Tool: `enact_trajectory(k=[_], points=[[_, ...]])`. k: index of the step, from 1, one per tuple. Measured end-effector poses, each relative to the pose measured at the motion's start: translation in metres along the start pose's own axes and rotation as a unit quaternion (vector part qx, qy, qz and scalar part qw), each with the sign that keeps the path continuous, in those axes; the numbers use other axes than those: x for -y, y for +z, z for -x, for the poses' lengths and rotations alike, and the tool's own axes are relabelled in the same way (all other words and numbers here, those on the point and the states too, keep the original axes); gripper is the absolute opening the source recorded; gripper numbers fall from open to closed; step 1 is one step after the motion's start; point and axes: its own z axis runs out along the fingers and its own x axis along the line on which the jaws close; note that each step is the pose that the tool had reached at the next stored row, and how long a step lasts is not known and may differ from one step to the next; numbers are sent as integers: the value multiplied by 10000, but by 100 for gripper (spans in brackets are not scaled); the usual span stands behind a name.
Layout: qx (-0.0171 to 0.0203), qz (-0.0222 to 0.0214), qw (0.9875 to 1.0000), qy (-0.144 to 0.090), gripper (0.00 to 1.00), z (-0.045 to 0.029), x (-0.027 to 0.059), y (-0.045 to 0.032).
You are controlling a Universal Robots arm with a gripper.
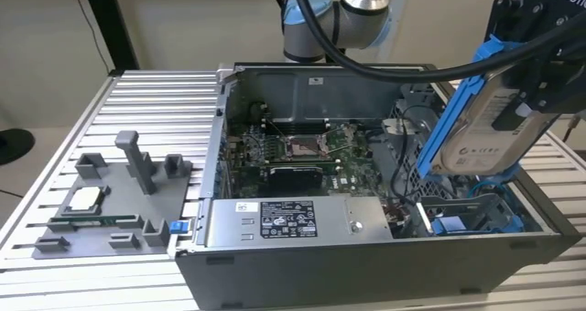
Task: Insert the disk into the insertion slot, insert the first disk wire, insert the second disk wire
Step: 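Insert the disk into the insertion slot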
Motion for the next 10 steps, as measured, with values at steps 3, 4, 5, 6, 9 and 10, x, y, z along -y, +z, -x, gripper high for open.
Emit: enact_trajectory(k=[3,4,5,6,9,10], points=[[0,0,10000,0,0,0,0,7],[-1,0,10000,0,0,0,0,7],[0,0,10000,0,0,0,0,8],[0,0,10000,0,0,0,0,9],[2,0,10000,0,0,0,1,17],[1,0,10000,0,0,0,1,21]])
